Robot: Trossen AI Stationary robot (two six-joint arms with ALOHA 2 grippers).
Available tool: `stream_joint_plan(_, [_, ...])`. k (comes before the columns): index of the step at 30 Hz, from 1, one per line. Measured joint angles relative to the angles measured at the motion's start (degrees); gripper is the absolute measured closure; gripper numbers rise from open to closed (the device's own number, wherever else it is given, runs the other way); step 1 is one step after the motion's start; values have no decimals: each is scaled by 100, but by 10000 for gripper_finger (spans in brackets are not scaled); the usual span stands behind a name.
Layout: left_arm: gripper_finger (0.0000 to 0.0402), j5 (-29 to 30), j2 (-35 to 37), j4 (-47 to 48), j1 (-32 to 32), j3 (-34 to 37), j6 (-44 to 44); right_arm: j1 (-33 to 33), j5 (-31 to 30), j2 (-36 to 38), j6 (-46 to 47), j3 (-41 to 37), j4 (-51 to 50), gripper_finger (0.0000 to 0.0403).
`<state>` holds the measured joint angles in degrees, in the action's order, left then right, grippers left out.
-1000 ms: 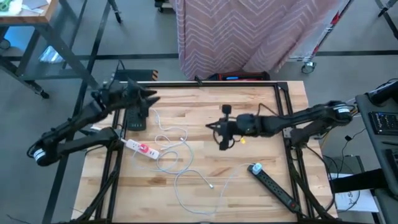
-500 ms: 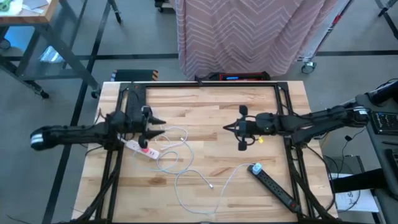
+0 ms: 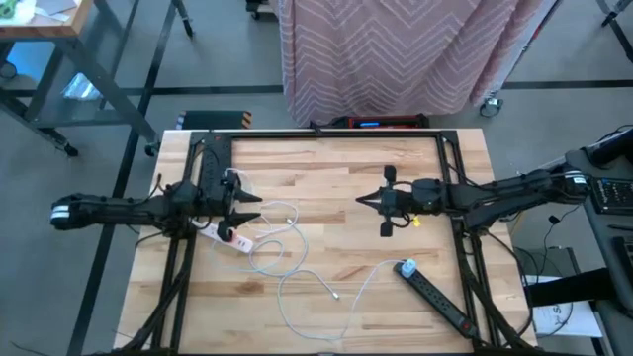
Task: Insert USB
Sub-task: Return to Home Position
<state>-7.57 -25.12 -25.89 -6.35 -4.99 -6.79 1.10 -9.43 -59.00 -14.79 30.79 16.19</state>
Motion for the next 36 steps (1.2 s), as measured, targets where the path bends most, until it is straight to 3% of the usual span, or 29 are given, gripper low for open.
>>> stream_joint_plan(4, [215, 0, 326, 91, 0, 0, 163, -1, 541, 376, 41, -123, 0, 403])
stream_joint_plan(12, [221, 101, 864, 610, 4, 32, 207, -4, 827, 1168, 147, -429, -155, 403])
stream_joint_plan(19, [209, 368, 1290, 335, 45, 441, 178, -534, 2457, 1284, 641, -449, -390, 403])
stream_joint_plan(28, [196, 459, 1469, 440, 265, 439, 179, -1392, 2479, 1452, 613, -460, -638, 403])
stream_joint_plan(36, [197, 517, 1616, 700, 306, 442, 218, -1441, 1860, 2264, 889, -874, -877, 403])
